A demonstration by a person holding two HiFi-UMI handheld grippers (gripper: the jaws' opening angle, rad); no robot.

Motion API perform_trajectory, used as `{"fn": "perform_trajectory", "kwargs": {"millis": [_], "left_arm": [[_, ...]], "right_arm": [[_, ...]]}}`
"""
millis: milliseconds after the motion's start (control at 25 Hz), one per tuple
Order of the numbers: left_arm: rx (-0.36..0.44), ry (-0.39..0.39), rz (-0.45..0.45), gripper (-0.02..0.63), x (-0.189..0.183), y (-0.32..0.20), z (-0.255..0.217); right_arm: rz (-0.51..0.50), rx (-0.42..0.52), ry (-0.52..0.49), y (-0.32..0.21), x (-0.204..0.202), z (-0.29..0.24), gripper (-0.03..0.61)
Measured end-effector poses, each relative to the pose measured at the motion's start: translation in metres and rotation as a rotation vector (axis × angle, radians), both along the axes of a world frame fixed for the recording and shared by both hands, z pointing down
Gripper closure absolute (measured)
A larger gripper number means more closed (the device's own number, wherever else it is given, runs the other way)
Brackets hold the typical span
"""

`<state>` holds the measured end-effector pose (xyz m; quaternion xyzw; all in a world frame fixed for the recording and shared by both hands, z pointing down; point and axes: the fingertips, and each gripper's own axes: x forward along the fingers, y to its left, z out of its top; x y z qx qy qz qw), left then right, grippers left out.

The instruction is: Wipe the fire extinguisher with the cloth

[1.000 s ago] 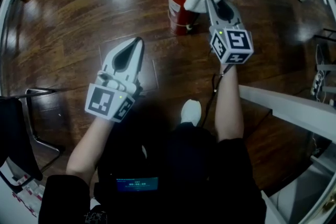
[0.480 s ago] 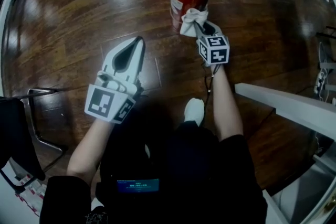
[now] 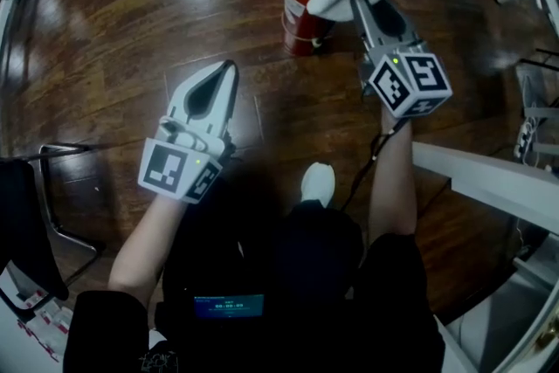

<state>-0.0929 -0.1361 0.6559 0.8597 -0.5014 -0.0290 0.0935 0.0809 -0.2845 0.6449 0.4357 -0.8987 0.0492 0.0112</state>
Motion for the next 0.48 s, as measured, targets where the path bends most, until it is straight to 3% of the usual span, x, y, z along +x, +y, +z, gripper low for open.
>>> {"fn": "perform_trajectory", "kwargs": {"millis": [160, 320, 480], "left_arm": [[0.003, 0.004, 0.006, 0.612, 0.007, 0.0, -0.001], [0.0, -0.003, 0.018, 0.612, 0.013, 0.003, 0.0], [-0.012, 0.013, 0.01, 0.612, 0.01, 0.002, 0.002]], "right_arm": [[-0.034, 0.022, 0.08, -0.013, -0.032, -0.019, 0.482], [-0.019, -0.032, 0.205, -0.023, -0.054, 0.027, 0.483], [-0.097, -0.069, 0.292, -0.007, -0.086, 0.08, 0.483]]}}
